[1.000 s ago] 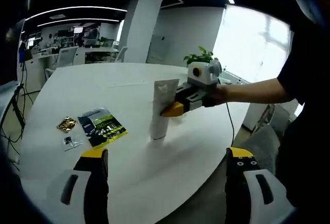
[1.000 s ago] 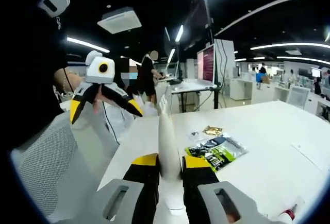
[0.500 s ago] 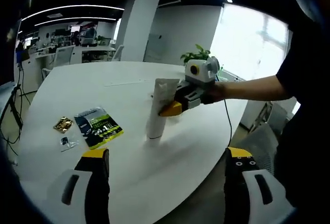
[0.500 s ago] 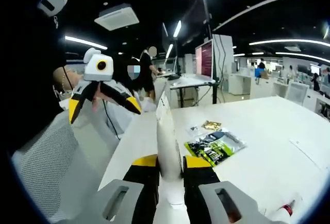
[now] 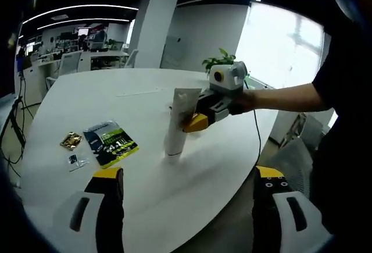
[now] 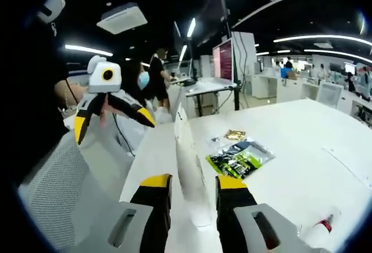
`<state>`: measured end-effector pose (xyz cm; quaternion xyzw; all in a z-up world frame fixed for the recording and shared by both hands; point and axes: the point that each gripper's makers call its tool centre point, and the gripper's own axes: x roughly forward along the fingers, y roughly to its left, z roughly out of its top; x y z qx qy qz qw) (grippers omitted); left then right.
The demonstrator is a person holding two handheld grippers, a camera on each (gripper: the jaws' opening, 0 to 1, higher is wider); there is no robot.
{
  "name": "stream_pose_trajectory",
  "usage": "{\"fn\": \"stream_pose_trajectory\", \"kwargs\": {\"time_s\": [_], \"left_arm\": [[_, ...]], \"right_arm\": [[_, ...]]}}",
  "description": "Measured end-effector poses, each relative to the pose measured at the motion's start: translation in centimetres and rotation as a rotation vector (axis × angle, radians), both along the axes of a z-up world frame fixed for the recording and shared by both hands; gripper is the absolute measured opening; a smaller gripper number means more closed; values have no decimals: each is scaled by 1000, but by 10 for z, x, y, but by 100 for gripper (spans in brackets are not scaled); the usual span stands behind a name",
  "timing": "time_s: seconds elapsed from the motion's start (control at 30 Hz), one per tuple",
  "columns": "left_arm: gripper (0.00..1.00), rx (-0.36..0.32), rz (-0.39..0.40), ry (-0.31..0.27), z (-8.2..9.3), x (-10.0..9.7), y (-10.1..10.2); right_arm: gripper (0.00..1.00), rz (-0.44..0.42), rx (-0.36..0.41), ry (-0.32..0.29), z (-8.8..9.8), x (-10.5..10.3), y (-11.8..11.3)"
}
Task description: Arrange the skincare products in the storage area until every visible bottle or jar stands upright without overlapping.
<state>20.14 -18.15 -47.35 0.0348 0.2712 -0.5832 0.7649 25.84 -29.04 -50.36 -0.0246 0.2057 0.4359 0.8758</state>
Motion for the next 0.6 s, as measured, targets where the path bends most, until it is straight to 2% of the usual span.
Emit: {"fn": "stream_pose_trajectory", "kwargs": {"time_s": [0.27, 0.3, 0.5, 0.6], "left_arm": [[87, 43, -29, 9, -3, -5, 3], [88, 43, -29, 6, -4, -5, 4], [90, 36, -32, 25, -4, -10, 7], [91, 39, -18, 33, -6, -9, 10]], "right_arm": [[31, -103, -55, 34, -3, -10, -26], [31, -143, -63, 50, -6, -10, -33], [36, -224, -38, 71, -6, -24, -49], [40, -259, -54, 82, -9, -34, -55]]}}
